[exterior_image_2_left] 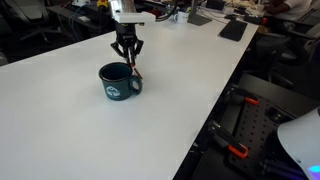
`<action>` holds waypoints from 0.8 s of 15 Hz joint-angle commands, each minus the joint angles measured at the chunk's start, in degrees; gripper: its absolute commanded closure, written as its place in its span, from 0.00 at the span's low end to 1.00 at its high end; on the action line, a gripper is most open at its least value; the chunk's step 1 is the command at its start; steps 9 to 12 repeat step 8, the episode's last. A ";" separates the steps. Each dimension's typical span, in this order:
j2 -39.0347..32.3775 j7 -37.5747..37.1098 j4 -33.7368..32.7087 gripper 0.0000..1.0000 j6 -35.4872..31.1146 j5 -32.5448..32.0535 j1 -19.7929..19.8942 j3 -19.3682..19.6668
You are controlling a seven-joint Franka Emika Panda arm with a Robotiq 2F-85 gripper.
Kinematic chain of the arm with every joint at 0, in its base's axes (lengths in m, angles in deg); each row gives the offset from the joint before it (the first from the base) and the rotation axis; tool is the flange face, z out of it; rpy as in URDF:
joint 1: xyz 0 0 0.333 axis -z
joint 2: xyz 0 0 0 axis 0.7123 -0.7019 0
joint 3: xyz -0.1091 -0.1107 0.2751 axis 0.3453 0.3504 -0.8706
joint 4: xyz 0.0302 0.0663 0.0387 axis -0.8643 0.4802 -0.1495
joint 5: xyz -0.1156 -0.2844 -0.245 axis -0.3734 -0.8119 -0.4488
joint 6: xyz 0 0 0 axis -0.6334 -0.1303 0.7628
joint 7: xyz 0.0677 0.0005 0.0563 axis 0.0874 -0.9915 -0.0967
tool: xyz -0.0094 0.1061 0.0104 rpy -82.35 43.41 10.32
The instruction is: Remove the marker from the mug
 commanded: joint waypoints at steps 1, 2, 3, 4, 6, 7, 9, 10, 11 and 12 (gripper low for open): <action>1.82 -0.63 0.39 0.51 1.36 0.37 -0.47 0.01; 1.95 -0.78 0.33 0.42 1.64 0.40 -0.51 -0.01; 2.09 -0.38 0.76 0.36 1.13 0.22 -0.54 -0.01; 2.28 -0.11 0.87 0.27 1.04 0.20 -0.53 -0.09; 0.41 0.14 -0.30 0.37 0.17 0.14 -0.37 0.07; 0.29 0.16 -0.29 0.30 0.17 0.14 -0.35 0.09; 0.14 0.18 -0.30 0.23 0.15 0.13 -0.33 0.11; 0.14 0.18 -0.30 0.23 0.15 0.13 -0.33 0.11; 0.14 0.18 -0.30 0.23 0.15 0.13 -0.33 0.11; 0.14 0.18 -0.30 0.23 0.15 0.13 -0.33 0.11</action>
